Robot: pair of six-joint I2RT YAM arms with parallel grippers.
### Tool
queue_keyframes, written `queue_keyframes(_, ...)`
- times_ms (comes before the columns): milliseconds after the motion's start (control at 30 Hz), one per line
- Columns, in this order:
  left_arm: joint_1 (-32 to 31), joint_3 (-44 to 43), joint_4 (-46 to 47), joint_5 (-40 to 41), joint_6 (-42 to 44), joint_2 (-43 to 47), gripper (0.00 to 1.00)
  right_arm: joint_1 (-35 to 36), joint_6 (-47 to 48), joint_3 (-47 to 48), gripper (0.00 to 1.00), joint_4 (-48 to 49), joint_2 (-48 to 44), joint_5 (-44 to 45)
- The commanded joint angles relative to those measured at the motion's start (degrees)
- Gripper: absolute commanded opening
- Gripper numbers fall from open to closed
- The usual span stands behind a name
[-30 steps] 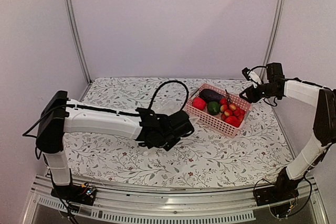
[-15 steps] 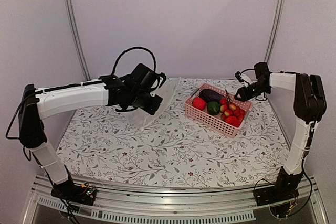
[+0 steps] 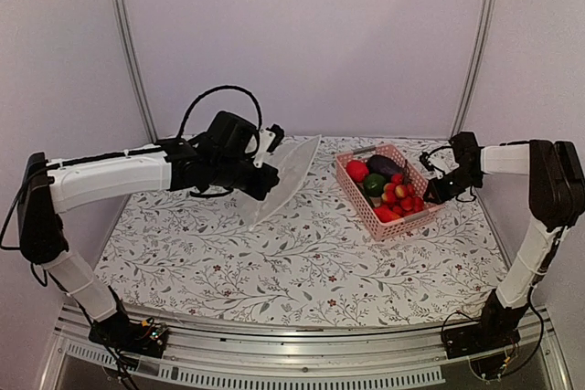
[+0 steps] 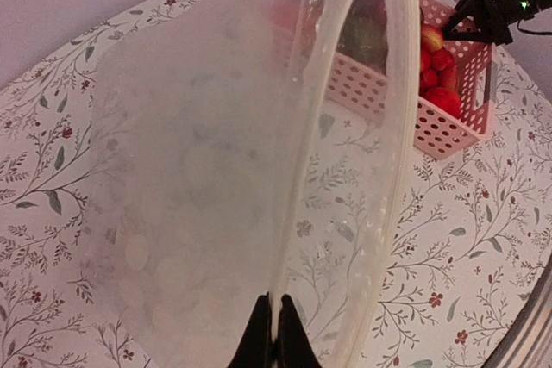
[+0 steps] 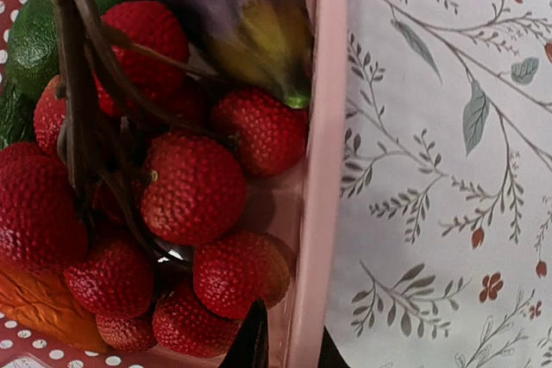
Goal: Place the food in the zip-top bag and seal the zipper
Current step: Adjust the bin at the center of the board, then pick up the fake vegetable from the bin.
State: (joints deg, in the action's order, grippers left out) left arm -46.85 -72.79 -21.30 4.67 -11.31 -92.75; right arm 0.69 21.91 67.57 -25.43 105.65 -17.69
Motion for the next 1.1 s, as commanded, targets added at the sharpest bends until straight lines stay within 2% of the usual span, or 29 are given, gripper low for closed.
queue_keyframes(0, 0.51, 2.14, 5.22, -5.43, -2.76, 3.19, 0.00, -0.30, 0.71, -8.84, 0.11, -3.34, -7.69, 3.69)
queue_keyframes(200, 0.79, 3.84, 5.95, -6.33, -2.57, 3.58, 0.00, -2.91, 5.17, -13.18, 0.08, -6.11, -14.81, 5.30)
queue_keyframes(233, 0.75, 4.02, 6.04, -6.59, -2.77, 3.70, 0.00, -2.97, 6.40, -13.39, 0.11, -7.34, -15.30, 5.15)
queue_keyframes(333, 0.76, 4.39, 6.78, -7.50, -3.79, 4.13, 0.00, -2.97, 8.45, -11.96, 0.41, -11.87, -16.16, 1.56)
queue_keyframes(367, 0.78, 4.49, 7.14, -7.67, -4.28, 4.12, 0.00, -2.98, 8.47, -10.72, 0.45, -13.11, -16.57, 0.44)
queue_keyframes(433, 0.76, 4.83, 7.57, -7.89, -4.96, 4.08, 0.00, -2.97, 7.82, -7.20, 0.48, -15.74, -17.09, -2.28)
queue_keyframes(700, 0.88, 5.57, 7.92, -7.55, -4.46, 3.32, 0.00, -1.63, 3.63, 8.28, 0.44, -17.46, -16.39, -7.33)
queue_keyframes(933, 0.93, 6.48, 9.32, -7.62, -3.19, 2.76, 0.00, 4.62, 3.83, 18.72, 0.42, -15.90, -9.35, -2.16)
queue_keyframes(1067, 0.90, 6.48, 9.27, -7.57, -2.98, 2.48, 0.00, 8.58, 5.36, 22.59, 0.36, -15.44, -3.28, 2.32)
